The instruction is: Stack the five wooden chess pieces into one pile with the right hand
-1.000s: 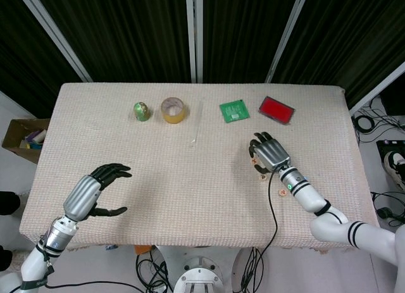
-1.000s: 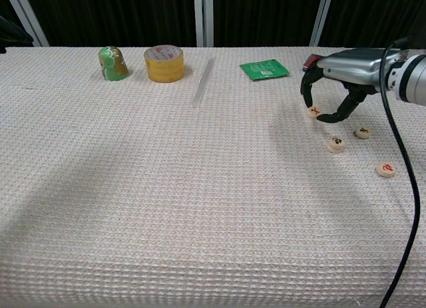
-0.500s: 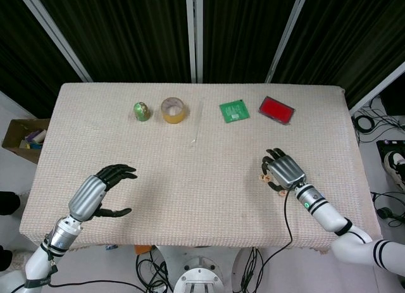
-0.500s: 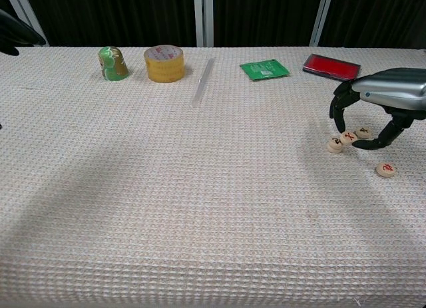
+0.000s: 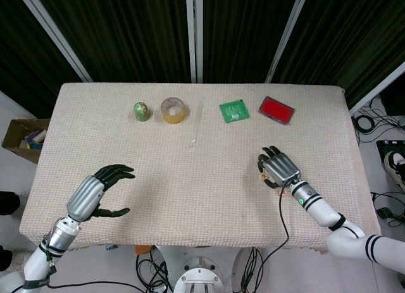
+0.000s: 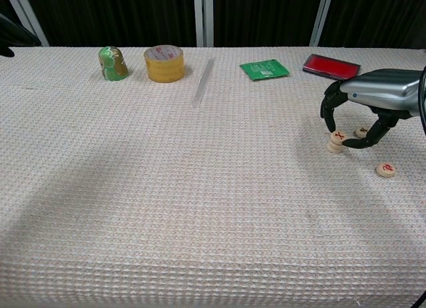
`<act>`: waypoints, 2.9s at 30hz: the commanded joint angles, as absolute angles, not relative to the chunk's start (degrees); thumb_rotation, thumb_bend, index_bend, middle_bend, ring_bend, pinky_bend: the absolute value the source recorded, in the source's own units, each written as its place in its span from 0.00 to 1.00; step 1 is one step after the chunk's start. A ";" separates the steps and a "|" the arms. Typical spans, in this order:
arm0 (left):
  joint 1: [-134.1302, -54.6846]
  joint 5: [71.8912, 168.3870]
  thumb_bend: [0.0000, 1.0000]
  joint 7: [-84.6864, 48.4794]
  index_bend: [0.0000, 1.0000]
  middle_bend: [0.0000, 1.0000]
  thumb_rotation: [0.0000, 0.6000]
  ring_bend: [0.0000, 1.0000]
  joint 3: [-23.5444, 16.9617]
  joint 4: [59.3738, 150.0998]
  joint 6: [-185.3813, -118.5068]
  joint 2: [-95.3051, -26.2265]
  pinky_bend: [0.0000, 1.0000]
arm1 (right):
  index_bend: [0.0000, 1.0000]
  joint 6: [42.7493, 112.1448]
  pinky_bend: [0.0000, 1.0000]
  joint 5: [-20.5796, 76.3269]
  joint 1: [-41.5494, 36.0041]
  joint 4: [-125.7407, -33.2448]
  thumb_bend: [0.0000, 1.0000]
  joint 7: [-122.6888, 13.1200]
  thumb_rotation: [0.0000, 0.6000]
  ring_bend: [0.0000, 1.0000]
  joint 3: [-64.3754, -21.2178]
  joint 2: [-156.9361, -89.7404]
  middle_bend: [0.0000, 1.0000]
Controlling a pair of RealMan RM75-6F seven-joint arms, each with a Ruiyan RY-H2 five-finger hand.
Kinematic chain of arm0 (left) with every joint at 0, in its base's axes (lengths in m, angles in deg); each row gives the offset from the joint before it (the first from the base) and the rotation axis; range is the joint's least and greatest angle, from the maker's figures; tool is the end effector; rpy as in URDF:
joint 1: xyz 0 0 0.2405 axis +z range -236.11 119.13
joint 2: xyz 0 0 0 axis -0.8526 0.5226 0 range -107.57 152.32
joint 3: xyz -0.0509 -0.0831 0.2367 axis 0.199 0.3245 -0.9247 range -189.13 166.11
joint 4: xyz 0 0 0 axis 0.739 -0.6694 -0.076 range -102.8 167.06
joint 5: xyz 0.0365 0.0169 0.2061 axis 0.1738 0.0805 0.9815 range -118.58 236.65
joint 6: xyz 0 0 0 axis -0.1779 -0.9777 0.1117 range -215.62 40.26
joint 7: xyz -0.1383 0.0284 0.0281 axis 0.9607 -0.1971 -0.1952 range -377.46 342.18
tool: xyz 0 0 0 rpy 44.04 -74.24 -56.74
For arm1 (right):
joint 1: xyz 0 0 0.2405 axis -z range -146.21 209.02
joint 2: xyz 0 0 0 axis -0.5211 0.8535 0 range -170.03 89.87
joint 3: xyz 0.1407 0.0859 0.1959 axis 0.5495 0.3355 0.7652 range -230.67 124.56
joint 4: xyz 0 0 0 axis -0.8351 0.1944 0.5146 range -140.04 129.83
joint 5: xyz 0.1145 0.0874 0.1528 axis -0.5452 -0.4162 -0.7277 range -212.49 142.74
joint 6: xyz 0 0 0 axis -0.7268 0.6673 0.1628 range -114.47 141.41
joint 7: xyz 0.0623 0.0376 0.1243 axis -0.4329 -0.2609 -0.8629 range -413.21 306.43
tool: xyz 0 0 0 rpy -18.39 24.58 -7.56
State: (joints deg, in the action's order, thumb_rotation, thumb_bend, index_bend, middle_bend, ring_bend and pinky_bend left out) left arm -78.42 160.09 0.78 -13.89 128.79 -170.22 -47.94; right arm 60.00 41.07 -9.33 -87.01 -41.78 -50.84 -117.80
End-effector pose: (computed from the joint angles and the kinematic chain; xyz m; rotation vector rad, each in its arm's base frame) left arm -0.2072 0.2141 0.0925 -1.7190 -1.1486 -1.4800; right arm -0.2148 -0.3341 0.0181 2.0837 -0.8218 0.6610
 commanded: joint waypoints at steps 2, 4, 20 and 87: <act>-78.49 160.09 0.00 0.82 0.27 0.21 1.00 0.17 -13.92 128.75 -170.09 -47.98 0.23 | 0.49 59.91 0.13 41.07 -9.33 -87.10 0.29 -41.74 1.00 0.05 -50.88 -117.78 0.26; -78.52 160.04 0.00 0.86 0.27 0.21 1.00 0.17 -13.93 128.72 -170.00 -48.01 0.23 | 0.48 59.89 0.13 41.02 -9.31 -87.06 0.29 -41.66 1.00 0.05 -50.90 -117.81 0.26; -78.71 159.65 0.00 0.97 0.27 0.21 1.00 0.17 -14.08 128.80 -169.31 -47.83 0.23 | 0.41 59.67 0.12 41.36 -9.27 -87.18 0.29 -42.13 1.00 0.05 -51.05 -117.65 0.26; -77.73 159.60 0.00 1.09 0.27 0.21 1.00 0.17 -14.30 128.51 -170.48 -48.22 0.23 | 0.54 61.69 0.11 46.07 -8.72 -90.07 0.35 -43.45 1.00 0.05 -50.14 -114.49 0.27</act>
State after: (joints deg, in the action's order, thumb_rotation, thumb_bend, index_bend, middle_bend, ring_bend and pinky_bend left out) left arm -77.75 159.61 1.09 -14.28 128.52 -170.47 -48.21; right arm 61.92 46.23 -8.51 -90.19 -43.68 -50.13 -114.25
